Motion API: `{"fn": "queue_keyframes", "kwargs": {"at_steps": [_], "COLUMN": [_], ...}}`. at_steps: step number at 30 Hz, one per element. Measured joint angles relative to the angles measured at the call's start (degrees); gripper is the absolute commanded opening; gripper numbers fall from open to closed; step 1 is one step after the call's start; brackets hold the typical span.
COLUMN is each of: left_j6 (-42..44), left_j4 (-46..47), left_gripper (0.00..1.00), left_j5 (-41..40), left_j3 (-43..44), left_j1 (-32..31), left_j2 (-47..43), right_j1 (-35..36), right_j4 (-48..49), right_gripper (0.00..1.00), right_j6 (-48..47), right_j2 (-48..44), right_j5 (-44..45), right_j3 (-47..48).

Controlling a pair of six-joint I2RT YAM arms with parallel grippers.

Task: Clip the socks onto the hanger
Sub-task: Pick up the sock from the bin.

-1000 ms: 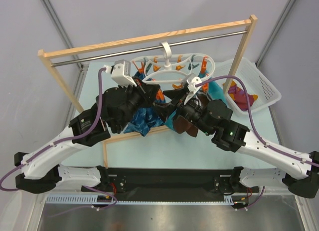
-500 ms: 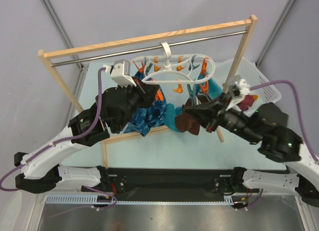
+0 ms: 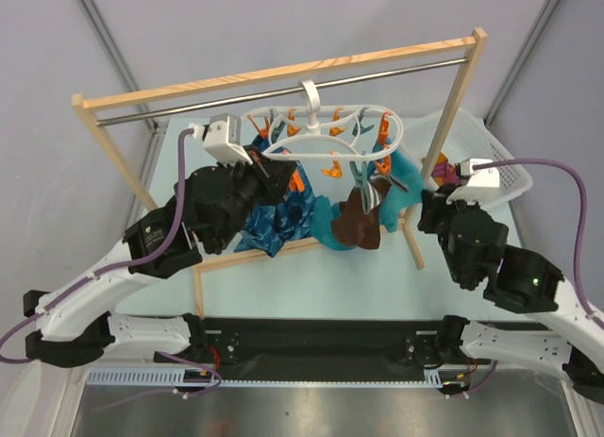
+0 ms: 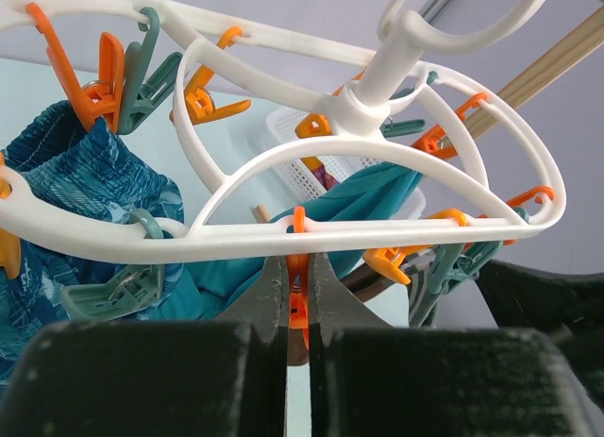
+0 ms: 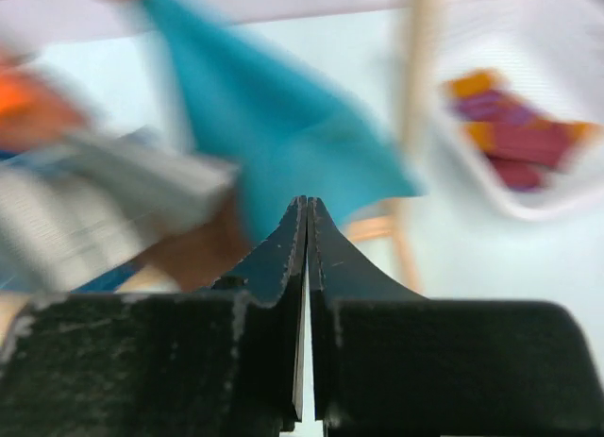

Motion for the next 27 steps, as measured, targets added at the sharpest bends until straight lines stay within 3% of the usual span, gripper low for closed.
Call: {"fn": "queue_keyframes", "kwargs": {"at_steps": [3, 4, 6, 7, 8, 10, 12, 16, 22, 27], "left_j6": [0.02, 0.07, 0.17, 0.24, 0.44, 0.57, 0.57, 0.63, 1.29, 1.55], "left_j4": [-0.11, -0.13, -0.11, -0.13, -0.11, -0.11, -0.09, 0.33, 3.43, 4.68], "left_gripper": [0.00, 0.00, 0.00, 0.00, 0.00, 0.00, 0.00, 0.00, 0.00, 0.00], "left_j5": [0.02, 0.04, 0.04, 0.04, 0.07, 0.11, 0.37, 0.87, 1.16, 1.44], "left_j3": [0.00, 0.00, 0.00, 0.00, 0.00, 0.00, 0.00, -0.28, -3.19, -4.96], "left_j1": [0.00, 0.00, 0.00, 0.00, 0.00, 0.00, 0.00, 0.00, 0.00, 0.00], "left_j2": [-0.28, -0.31, -0.31, -0.31, -0.31, -0.31, -0.28, -0.37, -1.99, -4.48], "right_j1": [-7.45, -14.25, -31.69, -36.81, -48.63, -61.48, -70.05, -77.05, -82.25, -83.14], "right_j4": [2.05, 2.82, 4.20, 4.92, 6.56, 9.38, 10.95, 17.20, 26.23, 27.21], "right_gripper": [0.00, 0.00, 0.00, 0.00, 0.00, 0.02, 0.13, 0.45, 0.64, 0.68], "right_j6": [-2.05, -2.25, -1.33, -0.90, -0.20, 1.09, 2.56, 4.31, 6.43, 6.34], "right_j2": [0.07, 0.81, 3.17, 4.63, 5.75, 8.90, 14.01, 28.87, 57.29, 73.77], "right_j5": [6.64, 6.19, 0.04, -4.31, -9.09, -17.31, -25.64, -39.06, -60.22, -68.83], "right_j3": [-3.85, -4.04, -3.93, -4.26, -5.14, -7.48, -8.37, -6.05, 3.50, 14.16]}}
